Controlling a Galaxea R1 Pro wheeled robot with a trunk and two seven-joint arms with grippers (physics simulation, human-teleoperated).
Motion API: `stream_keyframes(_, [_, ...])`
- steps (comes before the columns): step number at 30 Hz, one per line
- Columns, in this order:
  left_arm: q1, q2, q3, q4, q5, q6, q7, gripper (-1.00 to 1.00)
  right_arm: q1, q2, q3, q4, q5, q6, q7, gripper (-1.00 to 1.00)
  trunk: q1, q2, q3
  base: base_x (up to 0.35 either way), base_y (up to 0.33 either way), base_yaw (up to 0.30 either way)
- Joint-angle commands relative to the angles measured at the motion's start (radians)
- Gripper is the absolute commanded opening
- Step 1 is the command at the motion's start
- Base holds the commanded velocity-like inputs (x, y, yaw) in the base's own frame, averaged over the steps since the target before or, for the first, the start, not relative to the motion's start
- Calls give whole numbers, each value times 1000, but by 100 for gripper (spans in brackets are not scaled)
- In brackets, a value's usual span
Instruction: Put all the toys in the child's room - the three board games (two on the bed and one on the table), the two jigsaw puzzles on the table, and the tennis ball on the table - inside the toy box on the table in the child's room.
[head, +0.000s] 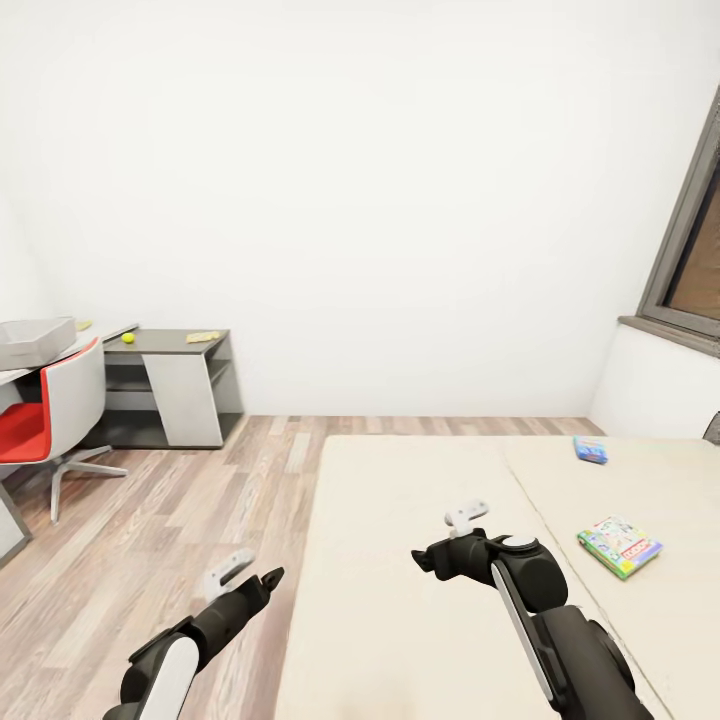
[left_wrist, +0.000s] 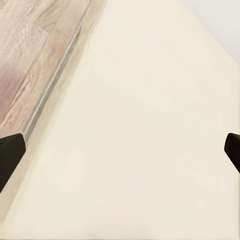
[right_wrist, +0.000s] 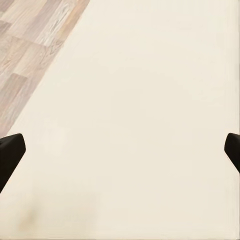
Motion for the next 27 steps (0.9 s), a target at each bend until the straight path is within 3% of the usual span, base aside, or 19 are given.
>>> stream_keyframes(1, [-1, -1, 2, -2, 11, 6, 8, 100, -1, -1, 1, -1, 11, 3, 8, 100, 0, -1, -1, 0, -220, 0])
stream_keyframes(27, [-1, -1, 2, -2, 11, 6, 8, 100, -1, -1, 1, -1, 11, 3, 8, 100, 0, -1, -1, 0, -220, 0])
